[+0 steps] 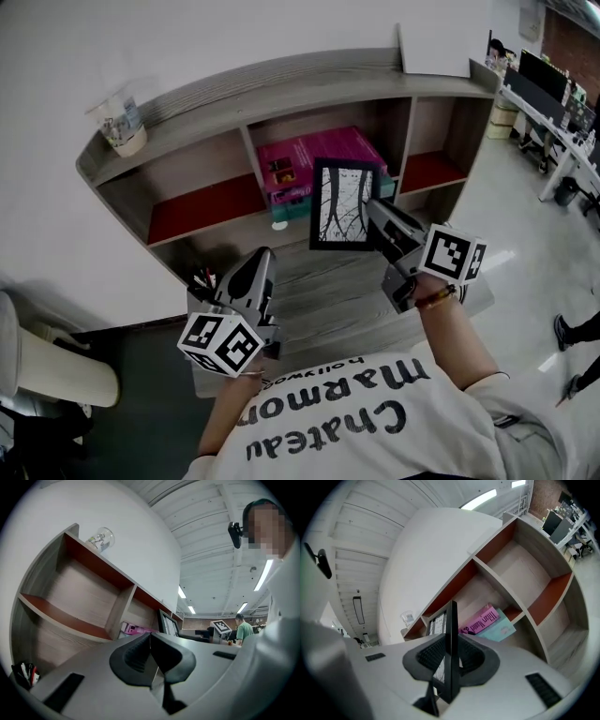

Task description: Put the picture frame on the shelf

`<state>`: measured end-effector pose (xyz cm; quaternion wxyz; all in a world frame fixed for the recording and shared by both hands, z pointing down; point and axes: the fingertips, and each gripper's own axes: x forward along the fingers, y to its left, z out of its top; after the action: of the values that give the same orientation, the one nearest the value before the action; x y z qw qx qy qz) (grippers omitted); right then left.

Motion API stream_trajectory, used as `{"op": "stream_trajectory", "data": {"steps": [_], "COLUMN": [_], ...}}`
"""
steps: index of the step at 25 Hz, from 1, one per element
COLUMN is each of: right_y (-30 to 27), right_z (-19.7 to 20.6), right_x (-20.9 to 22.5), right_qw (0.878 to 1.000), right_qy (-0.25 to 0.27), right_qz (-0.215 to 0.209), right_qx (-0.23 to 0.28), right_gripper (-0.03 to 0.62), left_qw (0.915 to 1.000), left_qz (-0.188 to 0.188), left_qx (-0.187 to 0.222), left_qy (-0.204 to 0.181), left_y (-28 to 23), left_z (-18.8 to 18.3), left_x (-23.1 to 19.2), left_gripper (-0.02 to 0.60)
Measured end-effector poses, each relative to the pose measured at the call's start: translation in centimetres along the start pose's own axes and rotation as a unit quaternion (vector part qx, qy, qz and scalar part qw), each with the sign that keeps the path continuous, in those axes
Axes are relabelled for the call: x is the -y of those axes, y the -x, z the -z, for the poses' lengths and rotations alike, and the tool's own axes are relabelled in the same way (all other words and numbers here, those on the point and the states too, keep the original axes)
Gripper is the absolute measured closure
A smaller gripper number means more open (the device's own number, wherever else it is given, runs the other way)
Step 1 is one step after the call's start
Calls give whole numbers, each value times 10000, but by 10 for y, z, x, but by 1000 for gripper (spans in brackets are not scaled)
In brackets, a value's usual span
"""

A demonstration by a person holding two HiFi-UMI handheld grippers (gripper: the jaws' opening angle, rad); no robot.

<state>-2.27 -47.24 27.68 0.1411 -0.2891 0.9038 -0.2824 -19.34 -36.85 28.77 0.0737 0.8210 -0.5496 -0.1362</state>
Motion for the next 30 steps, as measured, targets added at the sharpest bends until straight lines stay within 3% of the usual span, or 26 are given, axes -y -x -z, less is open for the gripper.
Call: {"op": "stream_trajectory", "data": {"steps": [9, 15, 30], "right_y": [-32, -47, -75], "right_z": [-40, -61, -82], "right_x": [17, 36, 41], "right_qw": [9992, 9978, 9944], "right_qy": [220, 427, 972], "right_qz": [-15, 209, 392], "right_qx": [320, 459, 127], "right_gripper": [507, 507, 502], "left_qw": [9990, 9982, 9964], "left_qz": [-437, -602, -846], "left_qx": [-4, 45, 56], "left_qy": [85, 32, 78], "left_y": [4, 1, -8], "left_z": [9, 7, 8], "left_x": [-32, -41, -58], "left_gripper": [564, 563, 563]}}
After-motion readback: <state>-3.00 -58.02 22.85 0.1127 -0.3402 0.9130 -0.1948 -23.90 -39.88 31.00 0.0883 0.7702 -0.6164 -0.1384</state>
